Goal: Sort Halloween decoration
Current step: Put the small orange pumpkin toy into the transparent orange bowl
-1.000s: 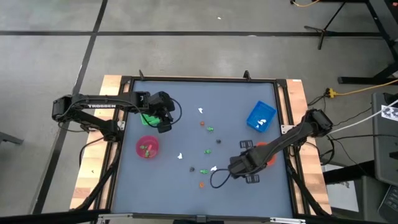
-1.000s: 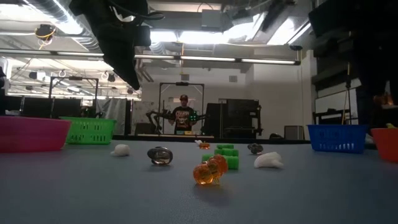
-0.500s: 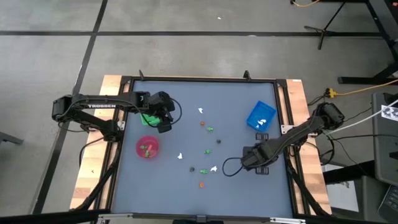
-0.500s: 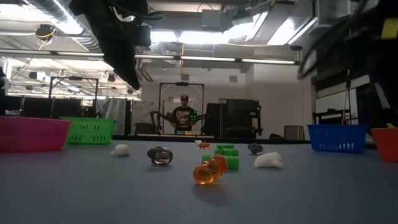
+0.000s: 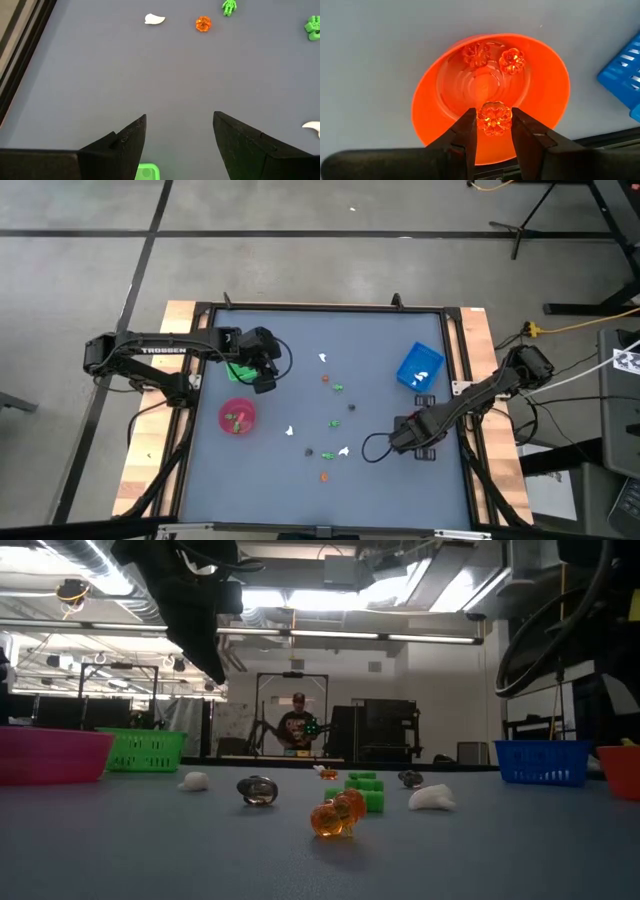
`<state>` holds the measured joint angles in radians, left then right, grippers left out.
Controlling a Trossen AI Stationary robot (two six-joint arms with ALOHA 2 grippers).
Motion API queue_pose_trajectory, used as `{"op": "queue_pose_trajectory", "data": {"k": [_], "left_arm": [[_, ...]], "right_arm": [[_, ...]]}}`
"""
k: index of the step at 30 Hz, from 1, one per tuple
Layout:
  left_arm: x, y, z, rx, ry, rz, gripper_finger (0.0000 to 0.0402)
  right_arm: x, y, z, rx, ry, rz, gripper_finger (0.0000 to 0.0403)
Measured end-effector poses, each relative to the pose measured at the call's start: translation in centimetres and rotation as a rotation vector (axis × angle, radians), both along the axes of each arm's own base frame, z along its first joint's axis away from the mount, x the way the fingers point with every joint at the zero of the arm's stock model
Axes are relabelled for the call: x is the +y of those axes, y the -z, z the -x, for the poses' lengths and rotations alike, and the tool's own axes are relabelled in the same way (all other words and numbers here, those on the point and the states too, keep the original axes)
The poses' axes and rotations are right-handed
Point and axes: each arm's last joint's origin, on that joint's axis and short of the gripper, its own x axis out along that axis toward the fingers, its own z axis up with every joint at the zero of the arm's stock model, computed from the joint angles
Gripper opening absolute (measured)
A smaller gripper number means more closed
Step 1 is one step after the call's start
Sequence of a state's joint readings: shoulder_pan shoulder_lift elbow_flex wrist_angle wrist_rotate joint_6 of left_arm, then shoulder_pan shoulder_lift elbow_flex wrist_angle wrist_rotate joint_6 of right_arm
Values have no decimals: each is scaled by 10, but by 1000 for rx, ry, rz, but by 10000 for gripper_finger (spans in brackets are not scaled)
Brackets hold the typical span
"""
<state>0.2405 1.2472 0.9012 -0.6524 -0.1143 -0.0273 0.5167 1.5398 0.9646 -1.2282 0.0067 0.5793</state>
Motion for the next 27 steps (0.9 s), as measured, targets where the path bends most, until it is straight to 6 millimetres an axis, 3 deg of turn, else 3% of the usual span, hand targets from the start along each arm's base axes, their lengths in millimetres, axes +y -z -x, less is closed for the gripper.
{"op": "queue_pose_trajectory", "data": {"k": [7, 15, 19, 23, 27], "left_arm": [[0, 0, 0, -7, -19, 11, 214], [0, 0, 0, -8, -19, 11, 214], [0, 0, 0, -8, -19, 11, 214], [0, 0, 0, -8, -20, 11, 214], [0, 0, 0, -8, -20, 11, 214]], "right_arm": [[0, 0, 0, -6, 49, 10, 110], [0, 0, 0, -6, 53, 11, 203], [0, -2, 0, 23, 53, -21, 229], [3, -14, -5, 23, 95, -57, 238], [10, -36, -19, -86, 85, -84, 237]]}}
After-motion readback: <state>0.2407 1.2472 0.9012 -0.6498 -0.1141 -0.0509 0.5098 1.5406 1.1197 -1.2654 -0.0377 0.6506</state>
